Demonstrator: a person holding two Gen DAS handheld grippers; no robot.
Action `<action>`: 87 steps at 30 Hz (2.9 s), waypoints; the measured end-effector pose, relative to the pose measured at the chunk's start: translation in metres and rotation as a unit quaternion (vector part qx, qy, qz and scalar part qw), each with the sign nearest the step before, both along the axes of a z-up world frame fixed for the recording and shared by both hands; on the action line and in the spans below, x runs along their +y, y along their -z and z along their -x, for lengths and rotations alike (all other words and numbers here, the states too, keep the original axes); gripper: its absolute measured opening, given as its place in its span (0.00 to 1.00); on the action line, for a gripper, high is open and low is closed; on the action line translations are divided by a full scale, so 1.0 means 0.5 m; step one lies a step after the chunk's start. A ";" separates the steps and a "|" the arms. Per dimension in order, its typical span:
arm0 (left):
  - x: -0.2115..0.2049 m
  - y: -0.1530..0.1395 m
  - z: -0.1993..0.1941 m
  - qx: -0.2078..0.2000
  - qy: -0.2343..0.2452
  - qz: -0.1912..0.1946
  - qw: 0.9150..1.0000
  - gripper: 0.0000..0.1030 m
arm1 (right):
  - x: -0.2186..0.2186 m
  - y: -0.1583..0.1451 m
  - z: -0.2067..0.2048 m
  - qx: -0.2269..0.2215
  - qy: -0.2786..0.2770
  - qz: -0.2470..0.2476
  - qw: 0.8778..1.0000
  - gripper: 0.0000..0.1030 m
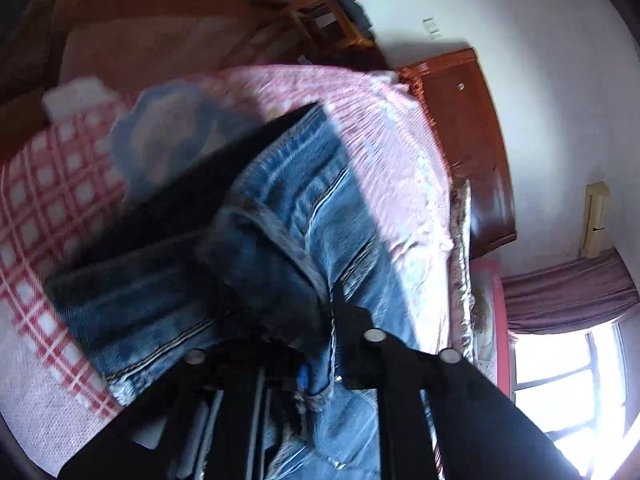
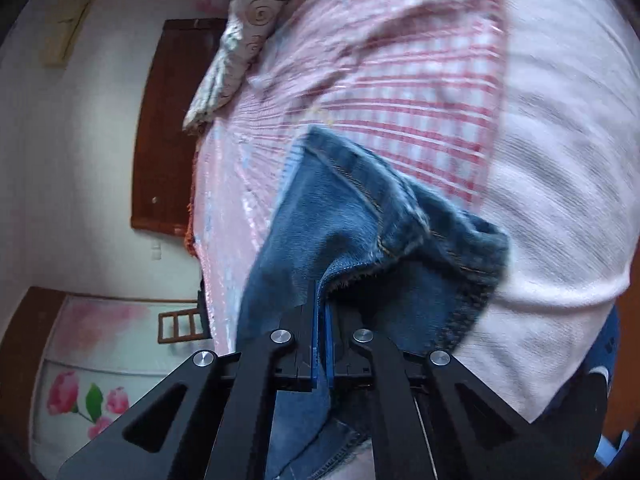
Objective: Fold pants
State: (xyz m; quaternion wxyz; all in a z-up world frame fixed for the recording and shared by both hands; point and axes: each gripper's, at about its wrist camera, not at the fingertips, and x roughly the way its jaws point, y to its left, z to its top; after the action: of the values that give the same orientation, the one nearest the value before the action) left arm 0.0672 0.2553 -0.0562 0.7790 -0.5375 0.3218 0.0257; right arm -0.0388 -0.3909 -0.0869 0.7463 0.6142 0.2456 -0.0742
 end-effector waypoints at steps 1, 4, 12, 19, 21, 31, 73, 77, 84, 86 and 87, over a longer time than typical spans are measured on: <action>0.002 -0.028 -0.001 -0.028 0.001 0.000 1.000 0.04 | 0.001 -0.035 -0.007 -0.032 -0.008 0.005 0.999 0.02; 0.003 -0.131 0.008 -0.120 0.014 -0.031 0.992 0.04 | 0.013 -0.158 -0.001 -0.139 -0.038 0.053 0.988 0.01; 0.001 -0.012 0.071 0.034 0.073 -0.194 0.978 0.05 | 0.012 0.038 0.055 0.057 -0.084 0.103 0.989 0.01; -0.042 -0.054 0.057 0.053 0.075 -0.273 0.958 0.05 | 0.024 -0.001 0.056 0.080 -0.090 0.135 0.984 0.01; -0.029 -0.050 0.078 0.049 0.064 -0.260 0.962 0.08 | 0.031 -0.010 0.060 0.093 -0.095 0.150 0.980 0.01; -0.003 -0.016 0.094 0.037 0.070 -0.236 0.969 0.08 | 0.025 0.001 0.068 0.093 -0.073 0.143 0.983 0.01; -0.201 0.029 -0.116 -0.013 0.184 -0.359 0.915 0.98 | 0.676 -0.001 -0.536 -0.050 -0.385 -0.005 0.922 0.12; -0.202 0.026 -0.117 -0.015 0.183 -0.363 0.913 0.98 | 0.597 0.040 -0.486 -0.041 -0.377 0.023 0.925 0.13; -0.224 0.024 -0.121 0.005 0.197 -0.399 0.896 0.98 | 0.479 -0.065 -0.346 -0.088 -0.344 0.092 0.930 0.11; -0.235 0.022 -0.123 0.017 0.202 -0.417 0.886 0.98 | 0.405 -0.063 -0.258 -0.091 -0.305 0.095 0.943 0.37; -0.240 0.020 -0.123 0.023 0.204 -0.424 0.882 0.98 | 0.352 -0.056 -0.202 -0.075 -0.271 0.106 0.954 0.42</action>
State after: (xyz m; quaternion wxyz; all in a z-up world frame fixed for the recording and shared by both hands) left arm 0.1289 0.1352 -0.0662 0.9128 -0.0772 0.4008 0.0126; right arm 0.0621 -0.2150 -0.0590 0.8157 0.4456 0.3364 0.1516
